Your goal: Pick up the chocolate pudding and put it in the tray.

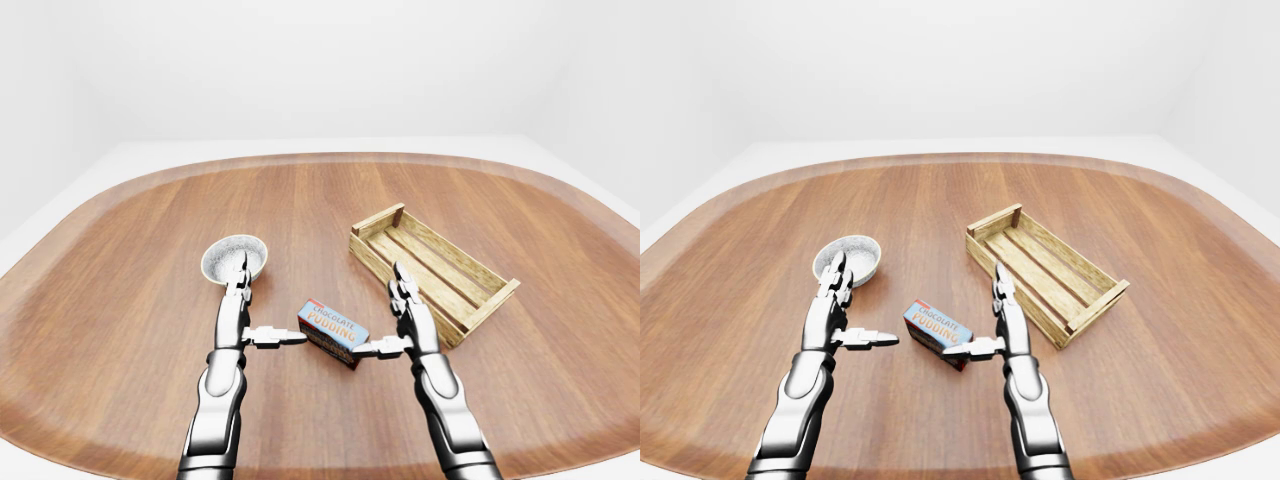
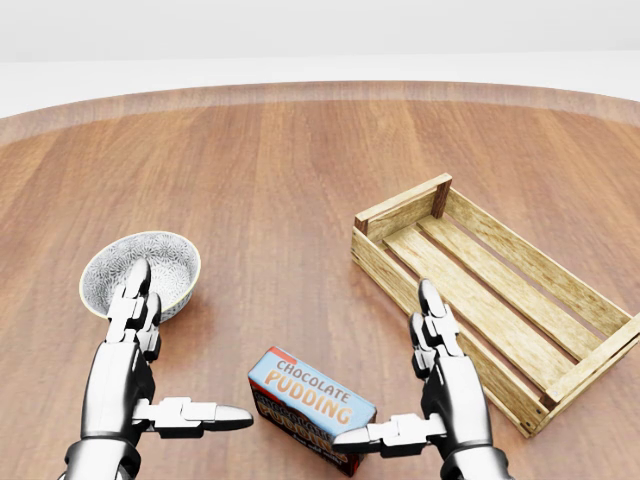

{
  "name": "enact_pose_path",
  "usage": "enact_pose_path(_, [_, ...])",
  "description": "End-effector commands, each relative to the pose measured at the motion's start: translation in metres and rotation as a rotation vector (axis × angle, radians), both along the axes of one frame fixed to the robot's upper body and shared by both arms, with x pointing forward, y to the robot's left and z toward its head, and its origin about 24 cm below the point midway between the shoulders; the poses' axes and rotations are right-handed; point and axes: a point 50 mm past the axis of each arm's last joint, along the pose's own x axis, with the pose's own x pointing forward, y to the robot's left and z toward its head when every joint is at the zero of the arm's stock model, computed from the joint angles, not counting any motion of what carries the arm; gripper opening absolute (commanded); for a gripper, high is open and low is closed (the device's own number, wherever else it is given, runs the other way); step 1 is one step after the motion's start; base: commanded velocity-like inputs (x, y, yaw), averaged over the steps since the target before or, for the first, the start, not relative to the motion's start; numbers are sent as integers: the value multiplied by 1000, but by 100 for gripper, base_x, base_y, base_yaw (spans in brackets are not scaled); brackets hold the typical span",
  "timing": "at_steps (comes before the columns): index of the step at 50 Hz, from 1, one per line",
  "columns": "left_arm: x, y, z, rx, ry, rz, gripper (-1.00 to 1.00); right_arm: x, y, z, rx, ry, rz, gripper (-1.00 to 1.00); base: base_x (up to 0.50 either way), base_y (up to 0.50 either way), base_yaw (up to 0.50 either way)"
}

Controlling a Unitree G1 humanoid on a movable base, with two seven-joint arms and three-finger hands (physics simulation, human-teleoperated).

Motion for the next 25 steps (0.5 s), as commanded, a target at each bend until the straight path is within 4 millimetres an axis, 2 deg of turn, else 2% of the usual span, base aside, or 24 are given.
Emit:
enact_pose_path(1, [1,0,-2,-6,8,-3,100,-3,2,-18,-24,78,19,100,0,0,0])
enact_pose_path(12, [0,0,-2,-5,9,-3,100,-4,1,-33,-34,142,22,100,0,0,0])
enact_pose_path(25, [0,0,-2,-6,9,-3,100,-4,1,-39,-43,171,27,100,0,0,0])
